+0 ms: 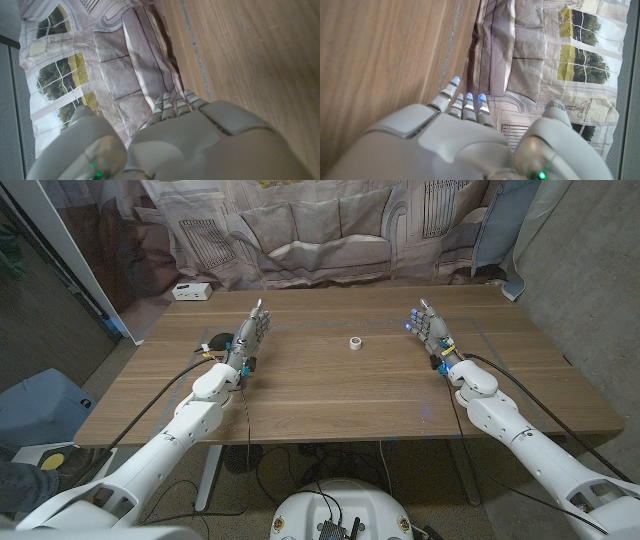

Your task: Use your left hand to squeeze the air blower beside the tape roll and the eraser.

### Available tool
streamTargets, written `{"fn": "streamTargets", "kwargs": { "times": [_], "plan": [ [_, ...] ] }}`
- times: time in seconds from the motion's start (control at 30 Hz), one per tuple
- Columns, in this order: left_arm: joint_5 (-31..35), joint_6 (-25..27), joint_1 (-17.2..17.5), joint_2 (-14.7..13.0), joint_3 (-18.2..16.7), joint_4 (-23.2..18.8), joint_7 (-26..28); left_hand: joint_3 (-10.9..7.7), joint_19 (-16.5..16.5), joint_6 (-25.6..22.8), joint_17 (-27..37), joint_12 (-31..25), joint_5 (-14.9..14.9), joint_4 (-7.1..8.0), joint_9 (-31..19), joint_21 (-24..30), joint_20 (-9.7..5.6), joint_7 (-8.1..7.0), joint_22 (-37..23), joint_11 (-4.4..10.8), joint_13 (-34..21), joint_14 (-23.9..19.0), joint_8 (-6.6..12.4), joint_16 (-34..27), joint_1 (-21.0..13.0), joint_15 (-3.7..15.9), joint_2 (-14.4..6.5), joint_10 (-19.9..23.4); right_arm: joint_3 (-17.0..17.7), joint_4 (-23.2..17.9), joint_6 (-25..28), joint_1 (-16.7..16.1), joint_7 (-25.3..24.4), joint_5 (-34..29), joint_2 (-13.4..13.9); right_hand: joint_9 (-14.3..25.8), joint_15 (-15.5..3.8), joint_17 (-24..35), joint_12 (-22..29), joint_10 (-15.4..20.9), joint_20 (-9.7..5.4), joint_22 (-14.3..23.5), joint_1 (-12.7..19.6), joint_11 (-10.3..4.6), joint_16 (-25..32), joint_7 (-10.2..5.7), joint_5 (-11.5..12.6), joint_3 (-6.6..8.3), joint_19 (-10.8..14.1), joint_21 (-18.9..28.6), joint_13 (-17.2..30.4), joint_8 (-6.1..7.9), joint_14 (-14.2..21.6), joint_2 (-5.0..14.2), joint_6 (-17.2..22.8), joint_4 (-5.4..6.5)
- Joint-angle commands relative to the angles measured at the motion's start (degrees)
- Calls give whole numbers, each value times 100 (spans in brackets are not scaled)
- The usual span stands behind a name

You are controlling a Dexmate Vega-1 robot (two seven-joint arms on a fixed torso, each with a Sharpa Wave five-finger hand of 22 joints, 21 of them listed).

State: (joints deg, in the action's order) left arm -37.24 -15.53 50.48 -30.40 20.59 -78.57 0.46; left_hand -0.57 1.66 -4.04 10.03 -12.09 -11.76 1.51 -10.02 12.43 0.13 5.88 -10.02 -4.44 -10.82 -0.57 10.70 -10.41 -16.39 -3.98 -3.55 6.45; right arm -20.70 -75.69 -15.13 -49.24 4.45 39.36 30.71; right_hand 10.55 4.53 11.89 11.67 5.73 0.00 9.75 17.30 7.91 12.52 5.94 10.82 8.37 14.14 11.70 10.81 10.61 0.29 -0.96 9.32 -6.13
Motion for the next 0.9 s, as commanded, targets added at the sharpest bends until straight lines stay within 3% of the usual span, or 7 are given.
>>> {"fn": "streamTargets", "kwargs": {
  "times": [0.03,0.27,0.53,0.67,0.77,0.9],
  "plan": [
    [-15,-11,398,-74,-132,-602,348,-31,-19,-153,22,-58,-10,3,-15,15,66,23,-27,-10,-20,-113,69,-66,-75,-18,-34,121,5,-121,199,-82,345,210,168,11,51,22,16,-13,6,9,40,32,21,3,34,53,46,16,20,12,-23,14,4,12],
    [120,-176,260,-54,-118,-414,296,-49,-157,-316,20,-102,5,-25,-16,39,73,51,-27,-26,-21,-271,102,-104,-109,-34,-62,268,43,-74,-5,-100,418,196,151,10,23,22,21,7,2,9,37,15,33,-5,27,51,77,20,22,16,21,20,0,10],
    [222,-110,282,14,-63,-599,508,-72,-433,-541,19,-159,23,-69,-20,93,148,36,-27,-2,-24,-524,132,-143,-159,-23,-94,493,127,169,-357,-46,590,243,53,10,-14,20,9,-5,-39,9,44,-33,34,-6,19,51,156,36,23,27,53,28,17,0],
    [432,-152,282,12,-12,-688,651,-79,-529,-635,18,-165,28,-83,-22,112,153,2,-27,-7,-26,-596,149,-149,-174,-20,-102,540,200,176,-489,-93,590,273,49,9,-2,19,8,1,-30,10,42,-10,-6,-33,12,47,66,-11,24,56,-25,34,88,-5],
    [572,-170,324,19,8,-753,801,-83,-573,-681,18,-177,31,-93,-23,117,148,5,-27,14,-27,-643,152,-153,-185,-15,-106,588,240,209,-467,-89,833,422,97,9,-22,19,40,96,-22,11,35,-2,13,-26,7,42,109,-3,25,87,41,40,185,-7],
    [530,-474,324,79,20,-577,563,-88,-654,-699,17,-172,32,-111,-24,130,159,27,-25,7,-28,-744,140,-171,-204,-25,-106,603,263,341,-497,-44,1179,554,133,9,-23,19,40,103,-21,11,32,-14,13,-24,5,41,123,-1,26,82,47,46,181,-6]
  ]
}}
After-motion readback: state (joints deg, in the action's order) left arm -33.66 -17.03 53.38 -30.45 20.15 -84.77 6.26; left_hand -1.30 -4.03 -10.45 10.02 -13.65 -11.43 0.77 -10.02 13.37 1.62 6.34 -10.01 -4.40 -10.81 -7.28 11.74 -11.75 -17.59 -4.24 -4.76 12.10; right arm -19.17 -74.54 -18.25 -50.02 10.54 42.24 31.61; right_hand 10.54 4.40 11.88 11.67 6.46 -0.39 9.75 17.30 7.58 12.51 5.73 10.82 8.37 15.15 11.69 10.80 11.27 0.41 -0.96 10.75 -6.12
